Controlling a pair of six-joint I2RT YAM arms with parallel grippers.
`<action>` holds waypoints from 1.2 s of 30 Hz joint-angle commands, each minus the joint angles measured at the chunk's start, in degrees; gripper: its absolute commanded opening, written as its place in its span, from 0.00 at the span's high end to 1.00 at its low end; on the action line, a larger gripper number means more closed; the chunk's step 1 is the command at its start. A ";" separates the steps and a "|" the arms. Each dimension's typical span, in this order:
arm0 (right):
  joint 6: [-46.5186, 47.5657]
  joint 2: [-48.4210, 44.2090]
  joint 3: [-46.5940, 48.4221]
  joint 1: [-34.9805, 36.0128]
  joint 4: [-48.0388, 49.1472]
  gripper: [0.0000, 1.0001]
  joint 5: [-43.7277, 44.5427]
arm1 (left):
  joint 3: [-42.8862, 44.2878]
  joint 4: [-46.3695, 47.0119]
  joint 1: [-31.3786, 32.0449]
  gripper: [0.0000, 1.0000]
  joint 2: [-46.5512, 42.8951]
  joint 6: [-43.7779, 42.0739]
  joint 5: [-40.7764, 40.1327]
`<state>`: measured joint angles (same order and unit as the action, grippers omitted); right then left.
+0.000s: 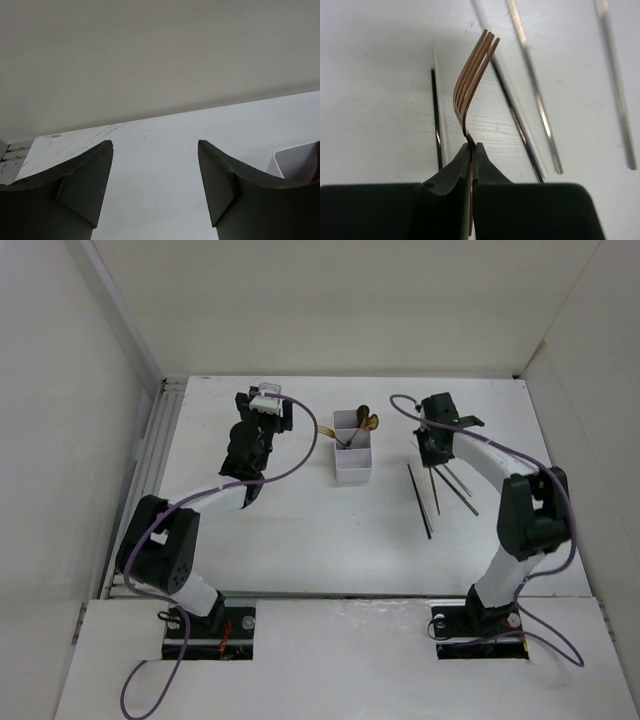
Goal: Sort the eating utensils into containers
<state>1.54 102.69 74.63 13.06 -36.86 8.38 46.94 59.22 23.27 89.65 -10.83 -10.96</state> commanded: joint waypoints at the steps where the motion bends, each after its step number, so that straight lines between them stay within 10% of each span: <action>1: -7.06 -13.64 2.37 1.43 7.39 1.00 4.79 | -2.19 2.48 -1.12 0.34 -6.05 1.07 0.59; 8: -18.23 -32.64 -14.15 15.14 44.38 1.00 22.89 | -12.91 5.55 -4.90 0.33 -16.07 1.61 3.93; 20: -4.97 -7.25 -13.55 25.70 97.38 1.00 17.99 | -20.66 1.17 -3.58 0.32 -23.29 6.25 -1.69; 36: -0.84 -2.68 -13.19 23.85 90.66 1.00 13.77 | -18.37 -0.51 -5.25 0.32 -18.98 8.54 -1.69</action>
<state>-0.45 99.81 60.38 37.06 51.18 23.27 26.65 56.62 18.44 70.78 -3.62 -12.53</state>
